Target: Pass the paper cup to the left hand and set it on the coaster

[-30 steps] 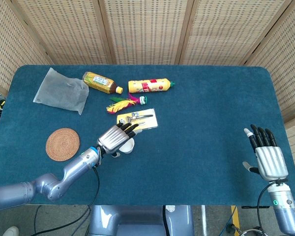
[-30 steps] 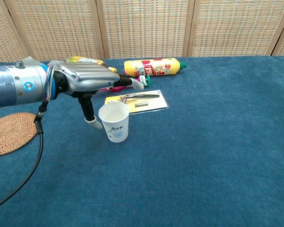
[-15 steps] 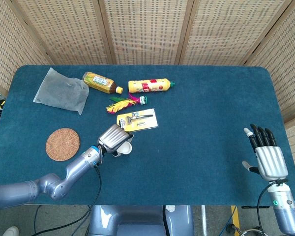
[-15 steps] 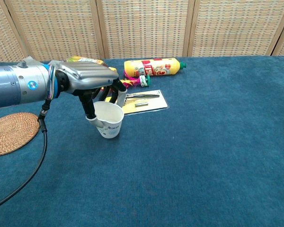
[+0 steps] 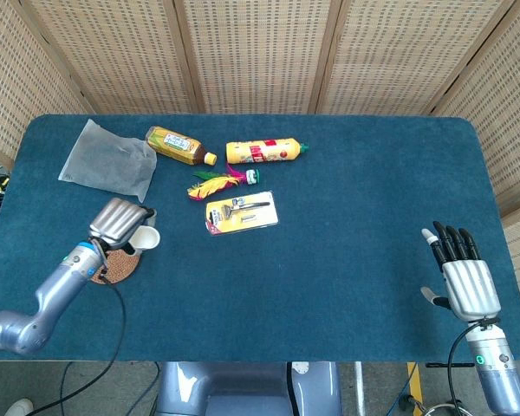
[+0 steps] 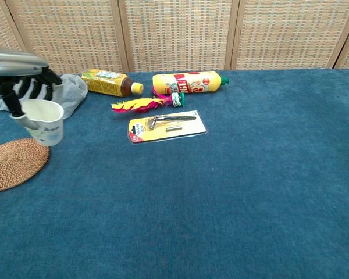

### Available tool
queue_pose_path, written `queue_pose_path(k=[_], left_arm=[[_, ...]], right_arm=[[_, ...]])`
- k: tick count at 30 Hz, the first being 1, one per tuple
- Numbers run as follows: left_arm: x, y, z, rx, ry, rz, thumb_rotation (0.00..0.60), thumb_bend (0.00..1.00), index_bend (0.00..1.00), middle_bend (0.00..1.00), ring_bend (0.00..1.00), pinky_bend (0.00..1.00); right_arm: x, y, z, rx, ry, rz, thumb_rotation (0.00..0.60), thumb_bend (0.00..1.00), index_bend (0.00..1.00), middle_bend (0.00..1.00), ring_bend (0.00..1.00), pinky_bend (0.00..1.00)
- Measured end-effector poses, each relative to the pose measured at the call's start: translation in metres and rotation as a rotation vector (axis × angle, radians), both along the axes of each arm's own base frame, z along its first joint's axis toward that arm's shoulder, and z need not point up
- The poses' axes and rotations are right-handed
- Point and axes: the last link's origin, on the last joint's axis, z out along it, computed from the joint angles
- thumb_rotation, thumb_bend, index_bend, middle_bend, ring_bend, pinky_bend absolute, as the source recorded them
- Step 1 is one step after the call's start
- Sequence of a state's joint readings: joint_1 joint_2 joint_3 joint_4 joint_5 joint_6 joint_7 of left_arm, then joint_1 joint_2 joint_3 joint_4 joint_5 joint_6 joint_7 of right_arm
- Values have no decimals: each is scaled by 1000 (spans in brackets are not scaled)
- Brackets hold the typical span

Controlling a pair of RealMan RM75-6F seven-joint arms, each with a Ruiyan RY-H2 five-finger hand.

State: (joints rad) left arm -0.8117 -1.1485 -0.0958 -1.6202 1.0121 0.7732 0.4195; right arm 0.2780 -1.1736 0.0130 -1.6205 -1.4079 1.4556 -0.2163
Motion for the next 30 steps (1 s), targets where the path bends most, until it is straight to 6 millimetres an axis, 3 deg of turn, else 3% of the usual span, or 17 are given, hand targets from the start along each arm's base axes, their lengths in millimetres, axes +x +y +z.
queue_pose_path(k=[7, 12, 16, 22, 25, 28, 30], left_arm=[[-56, -10, 22, 25, -34, 173, 600, 0, 457, 501, 498, 511], [-88, -8, 26, 40, -82, 269, 600, 0, 457, 501, 495, 511], [-104, -5, 22, 31, -111, 309, 600, 0, 457, 500, 493, 511], [-111, -3, 14, 13, -136, 314, 600, 0, 457, 489, 477, 507], [-112, -4, 12, 4, -130, 307, 600, 0, 367, 362, 332, 396], [-114, -6, 11, -20, -123, 315, 600, 0, 52, 60, 48, 162], [-115, -8, 14, -34, -114, 318, 600, 0, 0, 0, 0, 52]], right_arm=[[5, 1, -5, 12, 10, 16, 600, 0, 85, 0, 0, 0], [8, 2, -9, 23, 17, 26, 600, 0, 85, 0, 0, 0], [8, 2, -10, 21, 19, 27, 600, 0, 85, 0, 0, 0], [7, 2, -9, 18, 20, 22, 600, 0, 85, 0, 0, 0], [6, 2, -9, 17, 21, 20, 600, 0, 85, 0, 0, 0], [6, 2, -9, 16, 22, 21, 600, 0, 85, 0, 0, 0], [6, 2, -9, 17, 22, 20, 600, 0, 85, 0, 0, 0]])
